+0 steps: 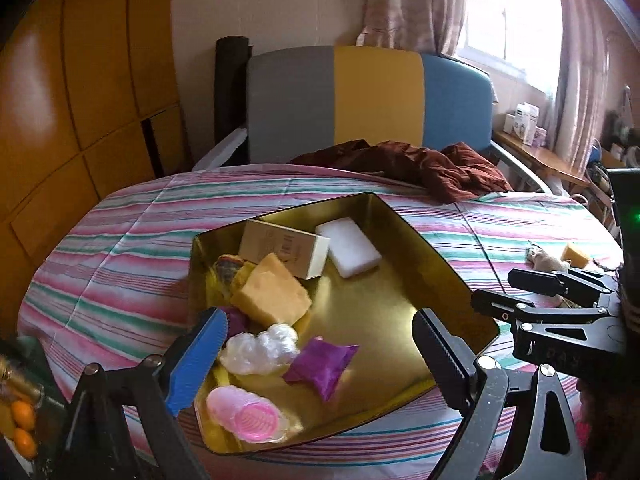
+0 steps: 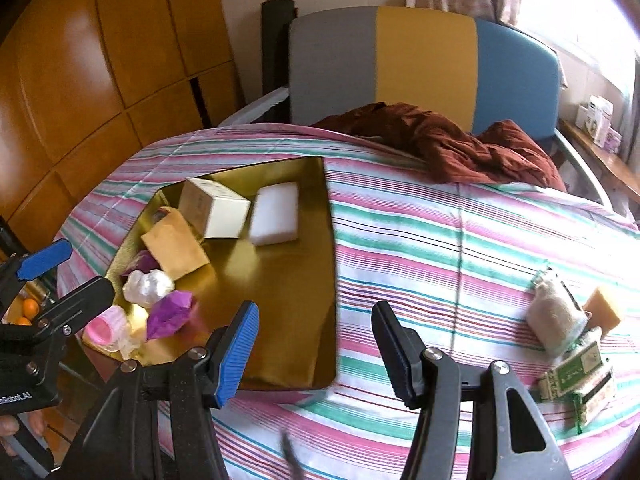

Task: Organize objects
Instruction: 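Withdraw both tools from the tray toward the remaining items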

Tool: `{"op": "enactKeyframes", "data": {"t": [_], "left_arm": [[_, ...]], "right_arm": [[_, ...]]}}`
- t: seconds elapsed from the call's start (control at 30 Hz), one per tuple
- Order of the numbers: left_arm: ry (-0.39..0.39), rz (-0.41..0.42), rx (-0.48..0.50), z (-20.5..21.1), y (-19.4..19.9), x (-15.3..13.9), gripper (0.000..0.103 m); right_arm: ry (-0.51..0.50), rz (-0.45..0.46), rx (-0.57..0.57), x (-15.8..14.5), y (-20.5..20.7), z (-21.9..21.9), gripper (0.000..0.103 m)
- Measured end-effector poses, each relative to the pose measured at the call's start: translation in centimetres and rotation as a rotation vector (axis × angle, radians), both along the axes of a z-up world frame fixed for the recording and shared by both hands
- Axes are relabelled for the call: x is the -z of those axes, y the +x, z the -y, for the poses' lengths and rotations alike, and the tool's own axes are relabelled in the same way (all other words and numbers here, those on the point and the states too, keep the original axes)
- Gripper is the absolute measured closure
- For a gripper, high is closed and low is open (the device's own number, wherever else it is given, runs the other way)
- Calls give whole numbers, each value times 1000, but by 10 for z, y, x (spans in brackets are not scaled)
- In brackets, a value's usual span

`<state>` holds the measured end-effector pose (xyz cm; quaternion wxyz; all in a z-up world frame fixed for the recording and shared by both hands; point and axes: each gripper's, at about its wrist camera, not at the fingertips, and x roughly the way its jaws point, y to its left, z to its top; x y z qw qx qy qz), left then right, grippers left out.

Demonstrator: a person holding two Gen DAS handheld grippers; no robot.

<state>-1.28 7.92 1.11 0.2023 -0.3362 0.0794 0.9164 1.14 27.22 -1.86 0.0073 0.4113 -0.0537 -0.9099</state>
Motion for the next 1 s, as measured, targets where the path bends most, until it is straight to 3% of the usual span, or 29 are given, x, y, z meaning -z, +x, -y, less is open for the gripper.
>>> {"op": "enactKeyframes", "data": {"t": [0.5,1.0], "left_arm": [[-28,-11,136,-54,2,-2,9],[-56,-6,274,-118,10,2,9]], "right_arm": [[1,2,239,-8,28,-101,44],[-77,-37,524,-17,59,-224,44]]}}
